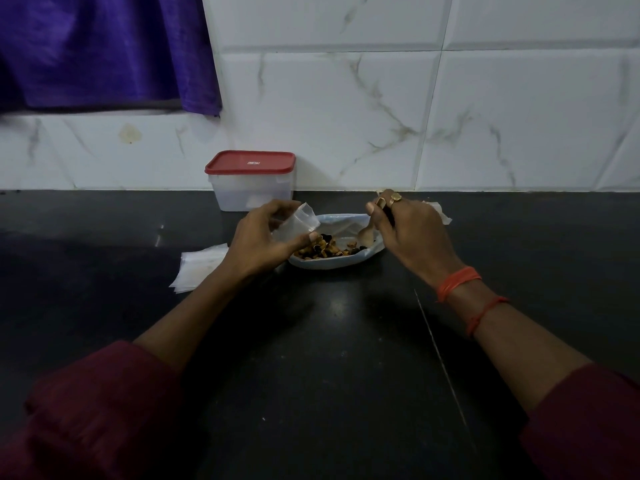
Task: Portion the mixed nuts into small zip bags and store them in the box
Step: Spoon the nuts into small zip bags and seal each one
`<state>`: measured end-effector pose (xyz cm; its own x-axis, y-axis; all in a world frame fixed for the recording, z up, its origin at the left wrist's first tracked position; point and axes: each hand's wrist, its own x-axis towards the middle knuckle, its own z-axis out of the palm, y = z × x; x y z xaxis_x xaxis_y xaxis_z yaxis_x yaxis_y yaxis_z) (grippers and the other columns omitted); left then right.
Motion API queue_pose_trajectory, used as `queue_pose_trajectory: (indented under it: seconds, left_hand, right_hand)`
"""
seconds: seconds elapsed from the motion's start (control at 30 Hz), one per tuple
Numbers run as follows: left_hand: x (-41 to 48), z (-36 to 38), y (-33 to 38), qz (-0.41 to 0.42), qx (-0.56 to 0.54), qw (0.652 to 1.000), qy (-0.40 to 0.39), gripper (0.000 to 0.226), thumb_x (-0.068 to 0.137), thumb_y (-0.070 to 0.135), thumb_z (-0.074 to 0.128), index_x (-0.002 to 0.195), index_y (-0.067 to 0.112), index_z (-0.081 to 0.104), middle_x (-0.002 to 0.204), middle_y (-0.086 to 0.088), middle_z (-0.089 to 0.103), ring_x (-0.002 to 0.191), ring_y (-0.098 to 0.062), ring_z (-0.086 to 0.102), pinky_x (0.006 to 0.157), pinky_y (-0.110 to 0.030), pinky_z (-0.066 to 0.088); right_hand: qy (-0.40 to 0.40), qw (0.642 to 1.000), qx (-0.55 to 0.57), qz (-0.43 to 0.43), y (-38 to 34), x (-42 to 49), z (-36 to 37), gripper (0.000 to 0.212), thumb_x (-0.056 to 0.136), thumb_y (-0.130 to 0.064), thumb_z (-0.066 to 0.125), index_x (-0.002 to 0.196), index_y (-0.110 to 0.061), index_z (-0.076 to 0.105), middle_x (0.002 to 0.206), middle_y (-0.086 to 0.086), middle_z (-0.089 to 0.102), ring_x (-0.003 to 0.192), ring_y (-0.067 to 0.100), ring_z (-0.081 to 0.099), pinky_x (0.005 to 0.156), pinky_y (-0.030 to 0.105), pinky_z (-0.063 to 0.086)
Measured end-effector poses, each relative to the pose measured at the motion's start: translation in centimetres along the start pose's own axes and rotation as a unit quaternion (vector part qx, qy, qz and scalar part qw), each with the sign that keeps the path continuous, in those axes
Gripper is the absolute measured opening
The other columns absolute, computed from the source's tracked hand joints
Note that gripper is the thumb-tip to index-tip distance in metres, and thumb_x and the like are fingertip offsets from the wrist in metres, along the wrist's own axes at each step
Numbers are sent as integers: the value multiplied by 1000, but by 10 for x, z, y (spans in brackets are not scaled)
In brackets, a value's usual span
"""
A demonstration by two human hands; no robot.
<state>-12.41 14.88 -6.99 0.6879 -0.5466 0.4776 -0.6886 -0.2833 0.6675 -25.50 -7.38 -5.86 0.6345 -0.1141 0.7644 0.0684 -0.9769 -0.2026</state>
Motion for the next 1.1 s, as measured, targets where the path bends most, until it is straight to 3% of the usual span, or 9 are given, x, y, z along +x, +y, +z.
queue_pose_trajectory:
  seconds: [0.13,0.27,0.37,0.47,0.53,0.63,0.73,0.9,1.1]
  left_hand:
    - [0,0,1,-5,-10,1000,-10,62,76,43,80,130,22,59,122,5,65,108,-11,60,85,-22,53]
    - [0,-1,1,-9,-23,1000,-16,60,77,43,81,130,23,60,122,5,65,108,-12,61,84,-22,53]
    - [0,0,1,-9,-26,999,-16,60,76,45,80,129,24,61,120,6,65,107,-11,61,83,-23,54]
    - [0,2,2,-6,-25,1000,-15,60,75,46,81,128,27,61,116,10,65,105,-7,61,82,-22,54]
    - [-1,2,2,-4,-25,1000,-16,58,75,45,81,127,28,61,116,11,65,104,-7,61,82,-21,54]
    - [-1,2,2,-3,-24,1000,-18,59,75,45,80,128,27,60,116,10,64,105,-8,61,81,-20,53]
    - [-1,2,3,-3,-22,1000,-18,61,74,47,80,128,27,60,117,11,64,106,-8,60,80,-18,51]
    - [-3,1,3,5,-2,1000,-9,67,70,51,82,129,25,62,119,9,64,105,-5,60,83,-15,50]
    - [-4,-1,7,34,42,999,-6,72,70,52,80,132,21,60,126,1,62,108,-8,56,82,-9,44]
  right_hand:
    - [1,1000,7,-1,-4,0,3,34,104,-33,45,86,-10,61,66,6,62,60,26,59,60,40,50]
    - [25,999,14,14,-8,1,6,30,104,-27,50,79,-11,58,59,-2,51,53,18,50,54,33,44]
    - [42,995,32,87,-5,2,9,35,102,-28,52,75,-10,63,57,0,55,54,19,53,56,29,37]
    - [31,981,65,182,0,4,12,42,100,-33,50,71,-7,67,61,4,68,60,21,65,64,32,51]
    - [16,962,120,243,-1,4,12,40,99,-29,50,71,-8,69,58,0,69,58,13,68,71,32,57]
    - [-8,931,172,321,-6,2,13,38,97,-22,53,64,-14,70,49,-6,66,49,1,64,68,24,53]
    - [-24,909,211,358,-11,1,16,38,96,-22,53,63,-13,71,53,-4,69,52,6,67,70,30,56]
    - [-17,889,248,384,-18,-1,11,32,101,-19,52,78,-9,73,62,0,72,43,3,63,44,14,48]
    - [10,876,257,408,-17,1,12,33,102,-21,52,79,-9,72,63,0,73,42,7,64,41,15,47]
